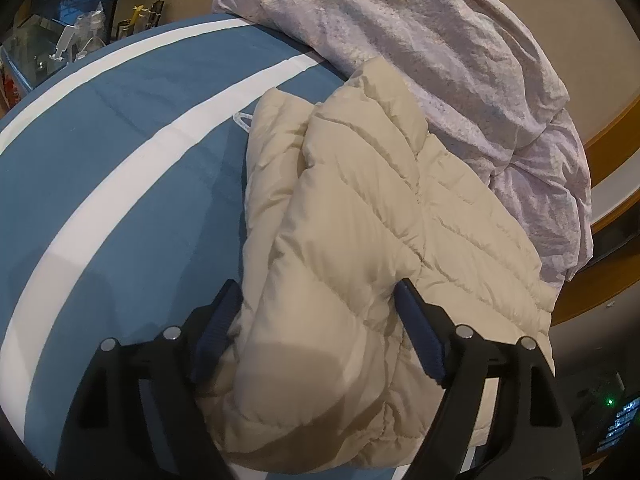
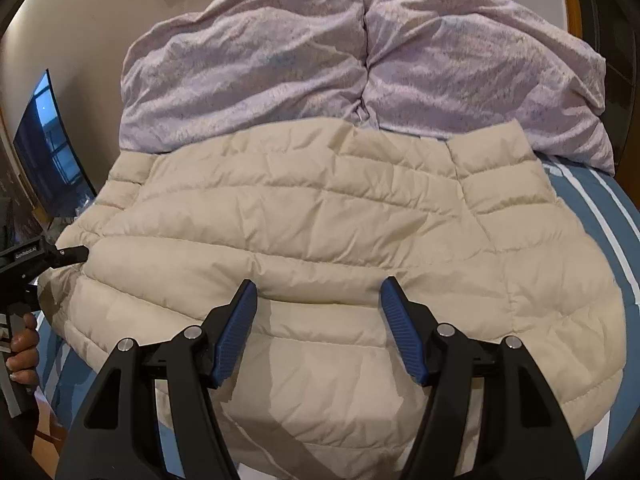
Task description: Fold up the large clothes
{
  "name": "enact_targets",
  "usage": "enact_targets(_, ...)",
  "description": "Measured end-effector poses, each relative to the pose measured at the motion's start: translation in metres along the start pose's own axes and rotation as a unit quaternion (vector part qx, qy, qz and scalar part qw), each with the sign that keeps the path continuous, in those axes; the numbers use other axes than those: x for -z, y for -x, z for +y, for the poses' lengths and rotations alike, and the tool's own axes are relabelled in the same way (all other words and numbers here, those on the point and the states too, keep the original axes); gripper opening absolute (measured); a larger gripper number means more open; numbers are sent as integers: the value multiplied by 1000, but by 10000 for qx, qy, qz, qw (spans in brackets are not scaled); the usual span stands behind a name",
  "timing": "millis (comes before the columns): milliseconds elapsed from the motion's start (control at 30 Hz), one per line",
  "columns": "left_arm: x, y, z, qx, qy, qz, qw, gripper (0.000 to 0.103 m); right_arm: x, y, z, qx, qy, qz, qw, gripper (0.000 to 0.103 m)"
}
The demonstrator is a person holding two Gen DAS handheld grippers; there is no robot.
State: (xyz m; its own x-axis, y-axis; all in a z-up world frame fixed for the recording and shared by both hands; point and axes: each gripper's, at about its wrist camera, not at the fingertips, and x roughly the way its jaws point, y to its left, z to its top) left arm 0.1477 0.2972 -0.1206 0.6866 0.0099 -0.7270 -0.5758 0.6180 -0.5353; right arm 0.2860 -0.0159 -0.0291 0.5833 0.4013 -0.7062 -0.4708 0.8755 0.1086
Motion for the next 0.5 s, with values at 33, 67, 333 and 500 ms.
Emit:
enact_targets(33, 0, 0, 0, -2, -11, -14, 10000, 81, 0, -2, 2, -10, 23, 14, 10000, 66)
enact_targets(67, 0, -1, -1, -8, -26, -29, 10000, 81, 0, -6, 4, 19, 54, 73, 10000, 66)
enact_targets(333, -2, -5, -4, -87, -130, -127, 9998, 82, 6, -38, 13, 389, 270, 602, 9971, 67)
enact_targets(500, -2, -7, -4, -100, -129, -152, 9998, 83, 5, -40, 11, 351, 214, 698, 9967, 68)
